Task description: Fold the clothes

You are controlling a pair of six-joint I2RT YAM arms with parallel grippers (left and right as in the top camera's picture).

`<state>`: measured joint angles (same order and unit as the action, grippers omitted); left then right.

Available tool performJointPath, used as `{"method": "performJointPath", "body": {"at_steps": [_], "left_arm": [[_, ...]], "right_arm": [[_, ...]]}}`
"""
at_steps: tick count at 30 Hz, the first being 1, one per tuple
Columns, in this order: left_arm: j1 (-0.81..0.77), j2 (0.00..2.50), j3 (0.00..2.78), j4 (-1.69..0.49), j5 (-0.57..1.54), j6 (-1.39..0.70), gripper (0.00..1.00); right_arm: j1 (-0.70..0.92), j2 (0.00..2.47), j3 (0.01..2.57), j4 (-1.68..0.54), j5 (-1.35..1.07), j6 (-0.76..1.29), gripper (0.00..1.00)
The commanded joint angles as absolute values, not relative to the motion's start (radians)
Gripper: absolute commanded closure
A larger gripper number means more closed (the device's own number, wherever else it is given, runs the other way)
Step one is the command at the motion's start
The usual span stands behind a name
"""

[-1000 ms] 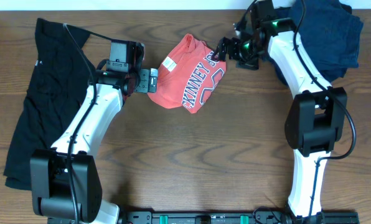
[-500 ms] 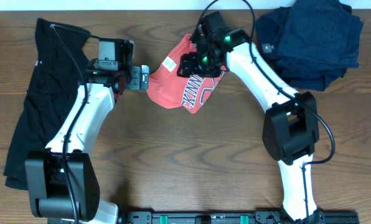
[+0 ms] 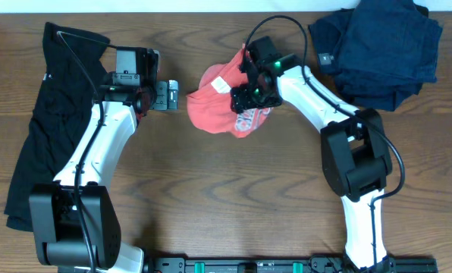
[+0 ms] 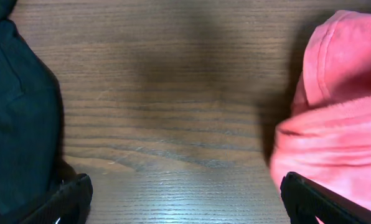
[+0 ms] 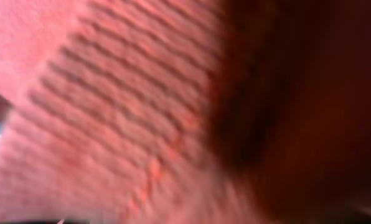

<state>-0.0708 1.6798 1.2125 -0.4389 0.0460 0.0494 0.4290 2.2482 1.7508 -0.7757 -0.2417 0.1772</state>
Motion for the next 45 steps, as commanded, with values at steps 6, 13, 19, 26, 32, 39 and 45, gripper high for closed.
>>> {"method": "performJointPath", "body": {"at_steps": [6, 13, 19, 26, 32, 39, 45], "left_arm": [[-0.067, 1.685, 1.239, -0.464, 0.045, 0.041, 0.02], [-0.067, 1.685, 1.238, -0.486, 0.046, 0.04, 0.02], [-0.067, 1.685, 1.239, -0.486, 0.045, 0.041, 0.02], [-0.055, 1.673, 1.24, -0.494, 0.045, -0.027, 0.02], [0.047, 1.602, 1.287, -0.585, 0.168, -0.163, 0.02], [0.146, 1.513, 1.289, -0.628, 0.187, -0.162, 0.02], [0.159, 1.509, 1.288, -0.663, 0.187, -0.13, 0.02]], "right_arm": [[0.348, 2.244, 1.705, -0.628, 0.061, -0.252, 0.07], [0.292, 2.239, 1.74, -0.549, 0.134, -0.312, 0.01], [0.276, 2.204, 1.897, -0.78, 0.019, -0.273, 0.01], [0.329, 2.176, 2.067, -0.896, -0.193, -0.174, 0.01], [0.433, 2.202, 2.068, -0.788, -0.062, 0.031, 0.01], [0.516, 2.296, 2.068, -0.649, 0.206, 0.26, 0.08], [0.519, 2.387, 2.068, -0.609, 0.255, 0.3, 0.08]]}}
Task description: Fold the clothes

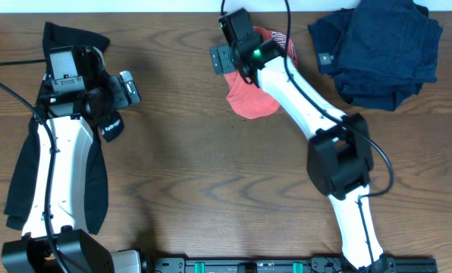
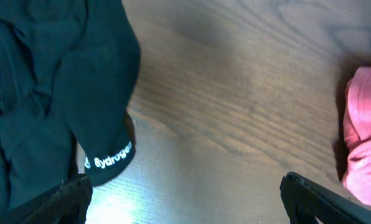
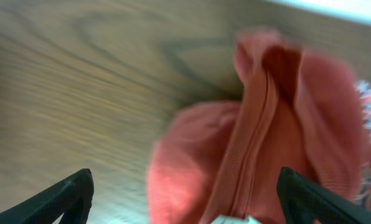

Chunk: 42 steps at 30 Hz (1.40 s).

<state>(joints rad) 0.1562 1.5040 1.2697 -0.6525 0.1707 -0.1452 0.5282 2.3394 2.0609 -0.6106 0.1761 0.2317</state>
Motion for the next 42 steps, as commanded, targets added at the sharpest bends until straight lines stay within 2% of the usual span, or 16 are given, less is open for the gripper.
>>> {"method": "performJointPath", "body": {"at_steps": [1, 12, 20, 21, 22, 24, 25, 28, 31, 42], "left_arm": [[0.159, 1.509, 1.288, -0.665, 0.186, -0.128, 0.02], [0.159, 1.509, 1.287, -0.666, 0.172, -0.128, 0.02], [0.159, 1.509, 1.285, -0.669, 0.172, -0.129, 0.02], [0.159, 1.509, 1.284, -0.67, 0.172, -0.129, 0.02], [0.159, 1.509, 1.282, -0.67, 0.172, -0.129, 0.02], [0.159, 1.509, 1.28, -0.67, 0.172, -0.129, 0.02], [0.159, 1.509, 1.28, -0.67, 0.172, -0.129, 0.02], [0.159, 1.509, 1.28, -0.677, 0.172, -0.129, 0.02], [0.159, 1.509, 1.28, -0.683, 0.172, -0.129, 0.02], [0.159, 1.509, 1.28, -0.683, 0.172, -0.129, 0.02]], "right_arm": [[0.517, 2.397, 2.068, -0.609, 0.259, 0.299, 0.08], [0.508, 2.495, 2.068, -0.577, 0.244, 0.298, 0.11], [0.505, 2.539, 2.068, -0.59, 0.247, 0.256, 0.25], [0.504, 2.549, 2.068, -0.596, 0.247, 0.256, 0.29], [0.504, 2.553, 2.068, -0.604, 0.247, 0.253, 0.41], [0.503, 2.56, 2.068, -0.615, 0.246, 0.253, 0.75], [0.503, 2.56, 2.068, -0.619, 0.245, 0.252, 0.81], [0.502, 2.559, 2.068, -0.621, 0.244, 0.228, 0.83], [0.497, 2.547, 2.069, -0.648, 0.244, 0.226, 0.99], [0.438, 2.358, 2.082, -0.813, 0.18, 0.06, 0.99]]}}
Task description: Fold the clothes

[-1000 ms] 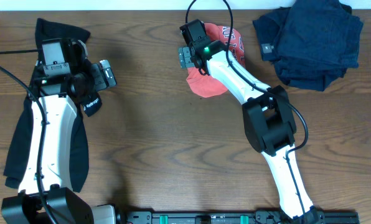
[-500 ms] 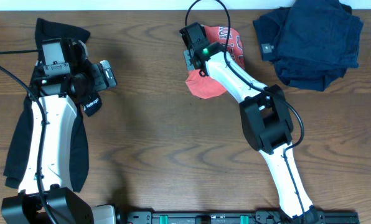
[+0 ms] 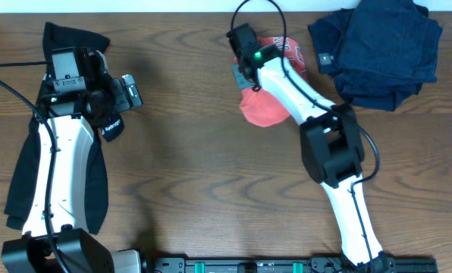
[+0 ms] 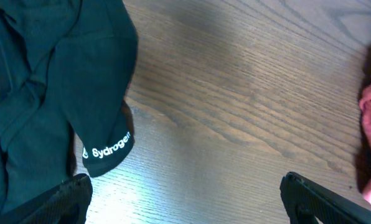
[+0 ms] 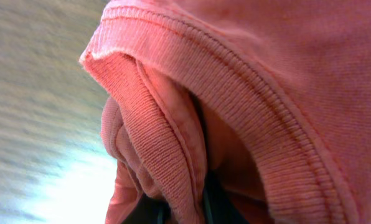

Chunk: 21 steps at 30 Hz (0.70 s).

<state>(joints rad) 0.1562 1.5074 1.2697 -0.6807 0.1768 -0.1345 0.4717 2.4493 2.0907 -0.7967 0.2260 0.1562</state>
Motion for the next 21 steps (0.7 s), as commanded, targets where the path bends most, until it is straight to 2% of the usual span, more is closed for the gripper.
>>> {"method": "performJointPath", "body": {"at_steps": [1, 7, 21], "left_arm": [[0.159, 1.509, 1.28, -0.683, 0.172, -0.129, 0.02], [0.159, 1.509, 1.28, -0.683, 0.172, -0.129, 0.02], [0.159, 1.51, 1.28, -0.677, 0.172, -0.129, 0.02]], "right_arm": [[0.431, 2.339, 2.082, -0.82, 0.155, 0.041, 0.99], [0.39, 2.249, 2.082, -0.867, 0.097, -0.037, 0.99], [0.332, 2.09, 2.082, -0.916, 0.094, -0.074, 0.99]]}}
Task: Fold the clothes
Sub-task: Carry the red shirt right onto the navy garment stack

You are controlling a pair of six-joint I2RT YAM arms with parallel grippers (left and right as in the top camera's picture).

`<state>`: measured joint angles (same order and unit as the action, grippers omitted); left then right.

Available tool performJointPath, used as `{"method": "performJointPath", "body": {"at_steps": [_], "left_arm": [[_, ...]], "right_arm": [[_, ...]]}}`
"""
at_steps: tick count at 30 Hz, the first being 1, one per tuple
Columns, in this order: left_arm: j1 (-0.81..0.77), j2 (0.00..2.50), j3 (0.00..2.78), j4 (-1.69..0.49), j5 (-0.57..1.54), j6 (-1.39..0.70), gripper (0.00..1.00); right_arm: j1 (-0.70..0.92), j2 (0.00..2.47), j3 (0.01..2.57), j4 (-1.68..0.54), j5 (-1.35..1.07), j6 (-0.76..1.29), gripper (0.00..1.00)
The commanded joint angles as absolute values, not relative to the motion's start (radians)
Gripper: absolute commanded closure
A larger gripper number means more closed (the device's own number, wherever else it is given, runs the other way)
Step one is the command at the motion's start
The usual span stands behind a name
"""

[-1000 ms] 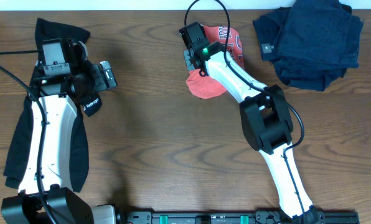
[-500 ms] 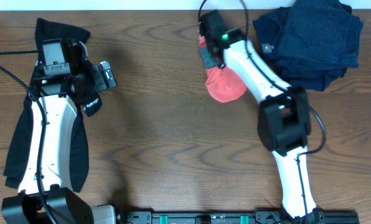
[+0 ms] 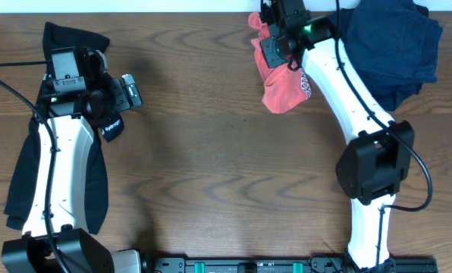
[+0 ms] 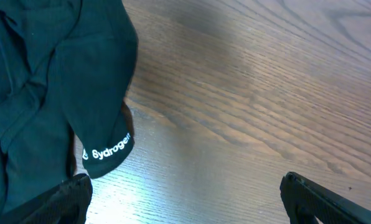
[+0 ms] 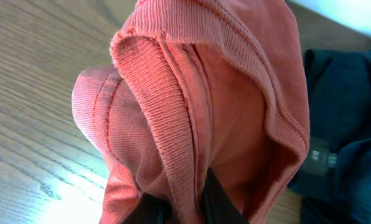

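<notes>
A coral-red garment (image 3: 280,85) hangs bunched from my right gripper (image 3: 274,42) at the table's far edge; the right wrist view shows the jaws shut on its ribbed hem (image 5: 173,143). A black garment (image 3: 29,152) lies along the left side, its sleeve end with white lettering (image 4: 108,149) below my left gripper (image 3: 129,92). That gripper is open over bare wood, its fingertips (image 4: 67,196) wide apart and holding nothing.
A pile of dark navy clothes (image 3: 385,45) lies at the back right, just right of the hanging red garment. The brown wooden table (image 3: 226,174) runs between the two arms. A pale wall strip runs past the far edge.
My right gripper has moved up and toward the far edge with the red garment, which now hangs closer to the navy pile. The left arm has not moved.
At first my right gripper was pressed into the red garment at mid-table and the left gripper stood open beside it. Then the left gripper was back over the black garment and the right open by the red one. Later it was shut on the hem, now lifted.
</notes>
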<state>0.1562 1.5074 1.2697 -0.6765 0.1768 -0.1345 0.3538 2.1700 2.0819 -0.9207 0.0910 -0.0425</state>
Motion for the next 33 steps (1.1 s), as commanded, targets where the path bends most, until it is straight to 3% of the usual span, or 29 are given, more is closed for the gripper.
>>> {"method": "performJointPath", "body": {"at_steps": [1, 14, 26, 33], "left_arm": [[0.159, 1.51, 1.28, -0.677, 0.172, -0.129, 0.02], [0.159, 1.51, 1.28, -0.674, 0.172, -0.129, 0.02], [0.159, 1.51, 1.28, -0.68, 0.172, -0.129, 0.02], [0.159, 1.51, 1.28, -0.68, 0.172, -0.129, 0.02]], "right_arm": [[0.326, 2.078, 2.082, -0.916, 0.094, -0.081, 0.99], [0.136, 1.919, 2.088, -0.901, 0.24, -0.041, 0.99], [-0.13, 1.925, 2.107, -0.785, 0.311, -0.176, 0.99], [-0.197, 1.998, 2.107, -0.699, 0.311, -0.3, 0.99]]}}
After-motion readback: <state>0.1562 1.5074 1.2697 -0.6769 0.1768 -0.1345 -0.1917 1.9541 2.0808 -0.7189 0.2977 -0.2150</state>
